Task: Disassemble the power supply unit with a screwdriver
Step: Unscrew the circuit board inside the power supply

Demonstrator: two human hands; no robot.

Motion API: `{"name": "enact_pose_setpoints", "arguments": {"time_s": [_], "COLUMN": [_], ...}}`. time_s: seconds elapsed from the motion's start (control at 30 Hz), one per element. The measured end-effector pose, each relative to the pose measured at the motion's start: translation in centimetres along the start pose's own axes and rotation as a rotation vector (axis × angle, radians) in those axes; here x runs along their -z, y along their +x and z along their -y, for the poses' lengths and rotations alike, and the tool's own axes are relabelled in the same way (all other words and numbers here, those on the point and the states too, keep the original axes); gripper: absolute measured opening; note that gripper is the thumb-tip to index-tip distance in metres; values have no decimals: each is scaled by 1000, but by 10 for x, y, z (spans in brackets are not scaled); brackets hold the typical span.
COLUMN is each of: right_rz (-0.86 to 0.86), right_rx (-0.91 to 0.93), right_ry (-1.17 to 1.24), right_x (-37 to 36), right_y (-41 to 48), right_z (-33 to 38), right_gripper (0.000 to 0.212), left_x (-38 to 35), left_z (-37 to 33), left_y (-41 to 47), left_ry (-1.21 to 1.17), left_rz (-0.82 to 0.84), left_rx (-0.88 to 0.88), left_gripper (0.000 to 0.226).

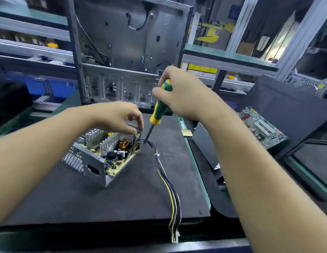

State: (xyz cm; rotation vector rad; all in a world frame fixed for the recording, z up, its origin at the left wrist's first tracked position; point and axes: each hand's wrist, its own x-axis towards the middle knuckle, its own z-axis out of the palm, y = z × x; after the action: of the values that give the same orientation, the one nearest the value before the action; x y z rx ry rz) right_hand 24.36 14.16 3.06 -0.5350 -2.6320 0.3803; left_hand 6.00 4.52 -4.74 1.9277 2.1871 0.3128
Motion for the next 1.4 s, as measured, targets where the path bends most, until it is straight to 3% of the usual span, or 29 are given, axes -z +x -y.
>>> {"name": "enact_pose_setpoints", "arguments": {"time_s": [0.13, 0.27, 0.33, 0.53, 0.7, 0.83, 0.97, 1.2, 1.33, 1.4], "right_rz": [-20, -141, -158, -141, -195, -133, -116, -100, -34, -8], "right_rx": [-12, -34, -42, -67, -79, -87, -115, -90, 11, 36], "right_ry": [18, 62, 26, 98, 181, 184, 152, 233, 202, 200], "right_x": [-3, 13, 14, -3, -13, -23, -27, -37, -49, -53], "right_y": [8, 14, 16, 18, 18, 14, 10, 5, -3, -4], "right_z": [-9, -21, -25, -33, -34, -35, -38, -37, -31, -30], "right_gripper": [14, 13, 14, 13, 13, 12, 11, 12, 13, 13], "left_x": [-16, -28, -34, -44, -49, -43, -44, -30, -30, -31], "left_z": [2, -2, -4, 10, 10, 7, 2, -3, -2, 0], "left_y": [9, 24, 28, 21, 18, 11, 7, 1, 0, 2], "left_ry": [225, 584, 626, 404, 268, 40, 94, -48, 24, 73], "left_rz": [-76, 45, 53, -73, -164, -195, -165, 86, 106, 85], "left_rx": [-145, -132, -162, -221, -274, -370, -363, -233, -249, -266], "left_gripper": [41, 70, 63, 29, 33, 7, 33, 35, 26, 36]}}
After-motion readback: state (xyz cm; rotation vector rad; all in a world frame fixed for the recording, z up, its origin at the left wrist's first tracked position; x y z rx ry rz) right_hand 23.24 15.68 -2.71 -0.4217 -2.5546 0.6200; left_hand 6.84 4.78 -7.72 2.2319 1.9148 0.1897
